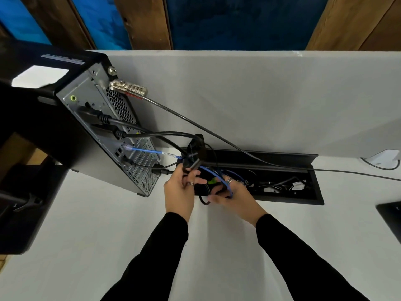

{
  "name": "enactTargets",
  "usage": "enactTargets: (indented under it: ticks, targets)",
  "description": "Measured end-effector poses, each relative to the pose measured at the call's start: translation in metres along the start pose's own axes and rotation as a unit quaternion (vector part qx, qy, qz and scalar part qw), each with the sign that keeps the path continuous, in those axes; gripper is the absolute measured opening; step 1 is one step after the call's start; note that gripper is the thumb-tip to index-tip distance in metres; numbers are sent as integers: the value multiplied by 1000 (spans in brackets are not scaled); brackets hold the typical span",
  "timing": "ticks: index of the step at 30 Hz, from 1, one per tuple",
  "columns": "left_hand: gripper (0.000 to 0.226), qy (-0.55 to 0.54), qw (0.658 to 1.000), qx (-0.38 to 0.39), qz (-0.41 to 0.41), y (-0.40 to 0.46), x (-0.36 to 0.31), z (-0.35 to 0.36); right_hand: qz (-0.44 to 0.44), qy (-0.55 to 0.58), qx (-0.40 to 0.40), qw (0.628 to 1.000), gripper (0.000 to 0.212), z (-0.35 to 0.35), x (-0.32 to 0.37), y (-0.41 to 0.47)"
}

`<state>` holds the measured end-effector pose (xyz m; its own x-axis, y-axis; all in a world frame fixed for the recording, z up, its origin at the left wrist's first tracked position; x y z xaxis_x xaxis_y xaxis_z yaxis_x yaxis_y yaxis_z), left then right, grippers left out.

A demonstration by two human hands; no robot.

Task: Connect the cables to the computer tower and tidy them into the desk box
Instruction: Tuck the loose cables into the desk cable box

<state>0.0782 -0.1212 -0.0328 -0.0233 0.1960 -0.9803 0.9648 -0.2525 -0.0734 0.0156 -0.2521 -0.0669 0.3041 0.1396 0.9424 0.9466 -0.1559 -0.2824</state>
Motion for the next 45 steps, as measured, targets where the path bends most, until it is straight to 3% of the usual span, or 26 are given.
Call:
enactTargets:
  ticks: [3,6,8,11,13,18,21,24,28,34,38,42,45]
  targets:
    - [42,2,1000,4,9,-1,-2,-2,-18,-46,-28,998,37,3,4,4]
    - [38,-6,1000,20,10,0,-2,1,-35,-102,-113,988,31,2,2,9]
    - [34,20,999,25,14,1,0,2,-25,-116,-137,984,31,4,1,14]
    - [31,73,997,20,30,2,9,-3,-8,-243,-161,957,39,10,4,22]
    - [30,116,992,9,38,5,15,-7,13,-249,-174,953,44,13,5,25]
    - [28,177,982,33,54,14,20,-13,9,-71,-115,991,39,7,-5,25]
    - [24,173,983,48,35,22,31,-15,-10,-41,-101,994,35,2,-12,12]
    - [15,164,982,91,15,22,41,-7,-43,-117,-98,987,24,2,-21,1]
    - [14,210,969,129,17,20,57,1,-80,-235,-120,961,25,-2,-28,3]
    - [25,390,917,85,-10,39,91,-7,-75,-283,-147,945,24,-1,-27,16]
    - [26,424,901,88,-39,44,87,-3,-49,-313,-144,937,31,-2,-28,24]
    - [19,289,953,93,3,34,86,-11,-7,-351,-131,927,35,-1,-21,23]
    - [23,261,963,71,-5,27,89,-17,-4,-375,-114,920,34,-3,-17,23]
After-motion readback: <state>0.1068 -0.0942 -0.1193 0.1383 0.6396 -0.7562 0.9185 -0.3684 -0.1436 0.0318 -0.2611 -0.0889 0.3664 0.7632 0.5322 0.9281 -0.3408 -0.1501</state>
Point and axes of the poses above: each hand's wrist, its own y-axis towards the middle knuckle, its own z-axis out of the palm, x = y × z, the point moved 1 cm from there along y, towards the middle knuckle, and after that the axes turned 3 degrees about x, right-handed, at the moved point
